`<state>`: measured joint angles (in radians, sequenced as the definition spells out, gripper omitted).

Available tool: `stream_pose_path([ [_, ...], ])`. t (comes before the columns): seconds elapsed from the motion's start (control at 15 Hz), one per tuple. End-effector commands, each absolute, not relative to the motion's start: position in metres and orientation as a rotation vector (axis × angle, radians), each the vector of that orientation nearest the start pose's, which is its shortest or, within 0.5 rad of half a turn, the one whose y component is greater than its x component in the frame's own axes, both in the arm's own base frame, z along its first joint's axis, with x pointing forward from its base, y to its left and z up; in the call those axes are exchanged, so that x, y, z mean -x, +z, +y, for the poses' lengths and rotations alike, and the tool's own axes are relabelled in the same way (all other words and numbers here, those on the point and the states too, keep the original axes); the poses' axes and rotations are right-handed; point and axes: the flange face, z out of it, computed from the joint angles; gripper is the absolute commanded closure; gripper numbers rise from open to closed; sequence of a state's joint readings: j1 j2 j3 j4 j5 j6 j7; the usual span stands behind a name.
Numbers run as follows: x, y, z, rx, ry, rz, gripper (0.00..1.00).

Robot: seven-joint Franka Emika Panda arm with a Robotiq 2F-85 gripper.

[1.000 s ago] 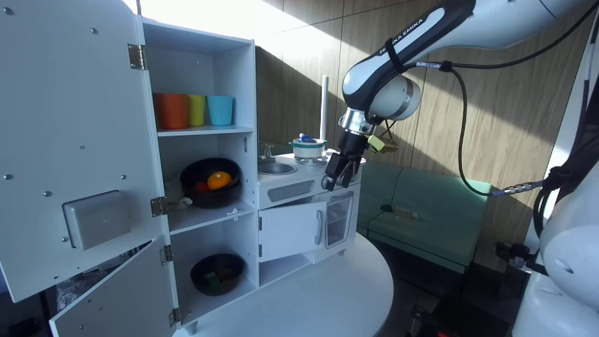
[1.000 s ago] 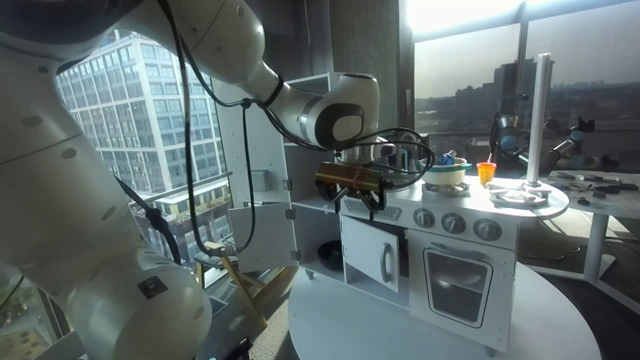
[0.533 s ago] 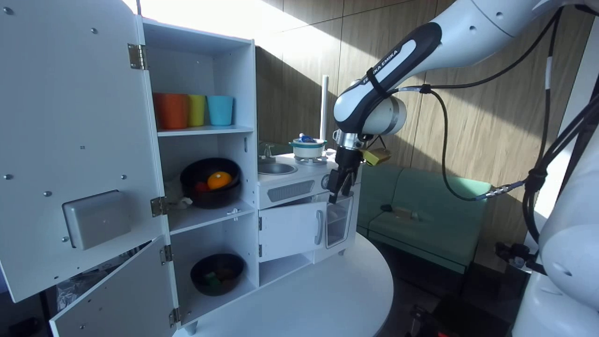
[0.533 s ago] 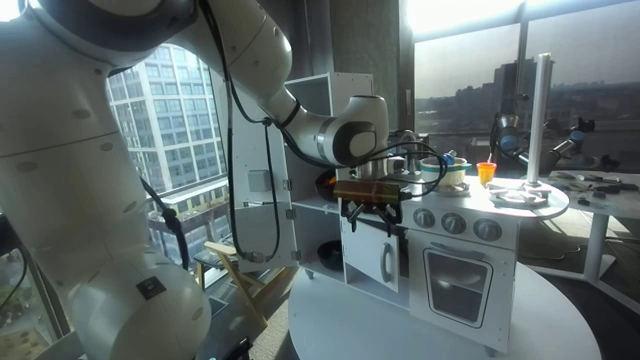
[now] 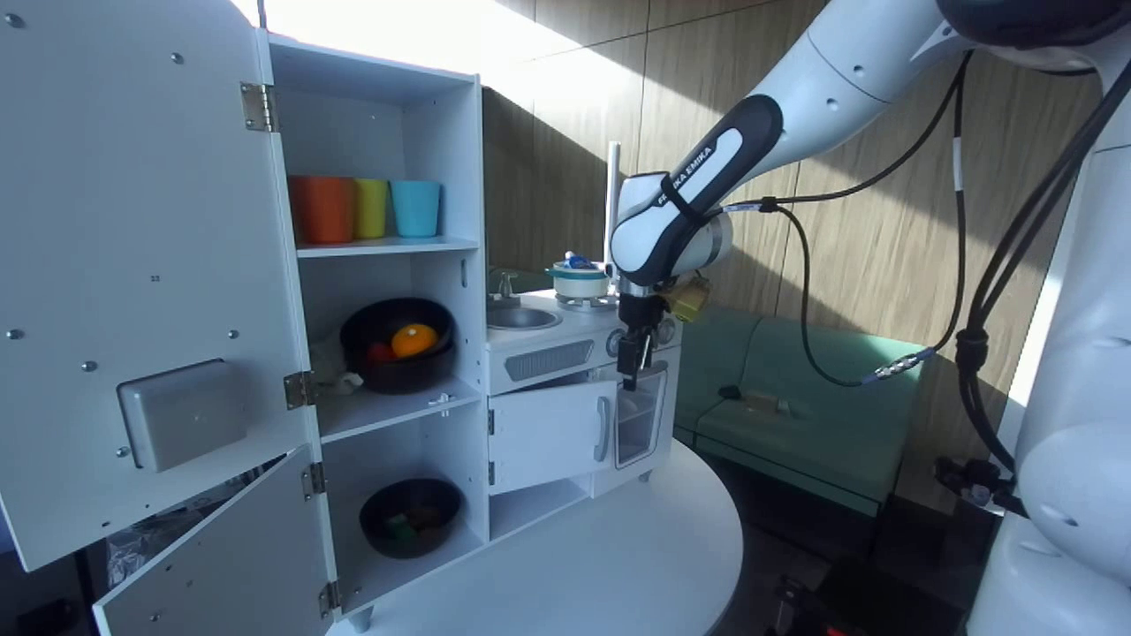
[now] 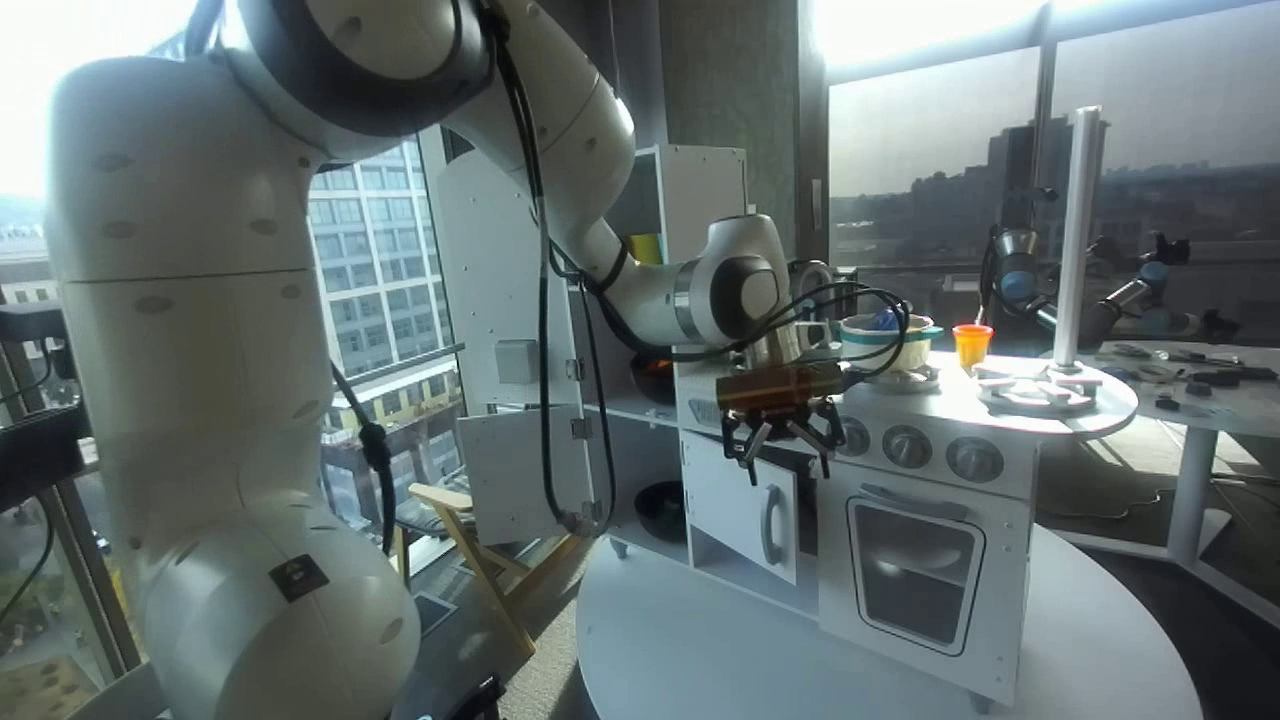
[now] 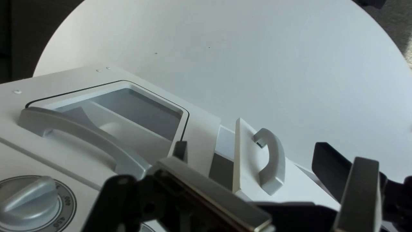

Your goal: Open all the cabinet doors.

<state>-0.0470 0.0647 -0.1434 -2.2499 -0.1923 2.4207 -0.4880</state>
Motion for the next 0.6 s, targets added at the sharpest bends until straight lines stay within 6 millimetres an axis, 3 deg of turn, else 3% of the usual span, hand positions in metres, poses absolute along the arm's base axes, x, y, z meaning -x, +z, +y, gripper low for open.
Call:
stream_pose_path([
  [0.0,-0.561,0.337,-0.094,3.248,-0.096,-0.819,0.0],
  [0.33,-0.583,0.323,-0.083,3.255,-0.037,-0.969,0.0],
  [0.53,-0.583,0.321,-0.061,3.2,-0.059,-1.039,0.0],
])
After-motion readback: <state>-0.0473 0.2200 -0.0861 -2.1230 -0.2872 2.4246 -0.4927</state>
